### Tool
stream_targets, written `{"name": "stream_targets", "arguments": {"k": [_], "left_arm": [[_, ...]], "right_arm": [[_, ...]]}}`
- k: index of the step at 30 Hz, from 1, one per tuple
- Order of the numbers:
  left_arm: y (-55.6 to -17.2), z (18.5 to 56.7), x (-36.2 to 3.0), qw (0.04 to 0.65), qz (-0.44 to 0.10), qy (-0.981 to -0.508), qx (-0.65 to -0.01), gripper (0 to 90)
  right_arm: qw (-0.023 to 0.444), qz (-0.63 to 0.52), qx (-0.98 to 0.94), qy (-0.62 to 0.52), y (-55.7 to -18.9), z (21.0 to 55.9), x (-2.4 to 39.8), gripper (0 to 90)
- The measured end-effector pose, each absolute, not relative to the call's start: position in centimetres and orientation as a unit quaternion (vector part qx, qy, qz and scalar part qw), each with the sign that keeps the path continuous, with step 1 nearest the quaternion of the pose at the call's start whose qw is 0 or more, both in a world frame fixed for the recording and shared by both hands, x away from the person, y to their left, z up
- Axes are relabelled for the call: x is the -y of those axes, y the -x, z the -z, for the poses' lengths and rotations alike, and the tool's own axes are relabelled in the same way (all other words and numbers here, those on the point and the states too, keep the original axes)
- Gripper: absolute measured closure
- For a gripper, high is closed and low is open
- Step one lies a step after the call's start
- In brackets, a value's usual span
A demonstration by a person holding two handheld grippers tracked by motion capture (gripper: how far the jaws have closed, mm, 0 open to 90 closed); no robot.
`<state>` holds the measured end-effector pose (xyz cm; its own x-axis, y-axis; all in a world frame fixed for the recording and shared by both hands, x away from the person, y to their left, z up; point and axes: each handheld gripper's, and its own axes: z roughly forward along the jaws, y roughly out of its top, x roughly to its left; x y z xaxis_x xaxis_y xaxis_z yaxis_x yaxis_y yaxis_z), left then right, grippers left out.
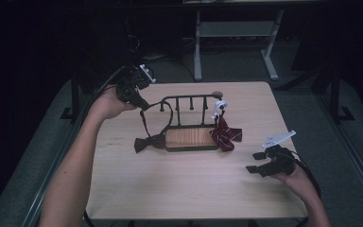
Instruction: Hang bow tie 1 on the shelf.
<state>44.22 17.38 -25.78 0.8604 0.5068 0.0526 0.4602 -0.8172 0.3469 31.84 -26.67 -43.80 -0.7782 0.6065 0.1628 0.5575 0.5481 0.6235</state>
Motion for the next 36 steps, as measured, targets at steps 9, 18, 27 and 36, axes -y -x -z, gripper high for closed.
{"name": "stream_targets", "arguments": {"k": [9, 18, 27, 36], "left_arm": [[-44.3, 25.9, -17.6, 0.161, -0.074, -0.949, -0.26, 86.4], [-43.7, 26.2, -17.9, 0.173, -0.072, -0.948, -0.257, 81.1], [-43.0, 27.0, -19.1, 0.183, -0.067, -0.944, -0.264, 76.8], [-41.7, 27.5, -20.0, 0.205, -0.065, -0.942, -0.256, 72.1]], "right_arm": [[0.036, -0.341, -0.879, -0.331, -31.8, 43.8, 26.7, 34.6], [0.036, -0.341, -0.879, -0.332, -31.9, 43.9, 26.7, 34.4], [0.037, -0.338, -0.878, -0.336, -31.9, 43.9, 26.8, 33.8], [0.041, -0.336, -0.876, -0.344, -31.8, 43.8, 27.3, 33.7]]}}
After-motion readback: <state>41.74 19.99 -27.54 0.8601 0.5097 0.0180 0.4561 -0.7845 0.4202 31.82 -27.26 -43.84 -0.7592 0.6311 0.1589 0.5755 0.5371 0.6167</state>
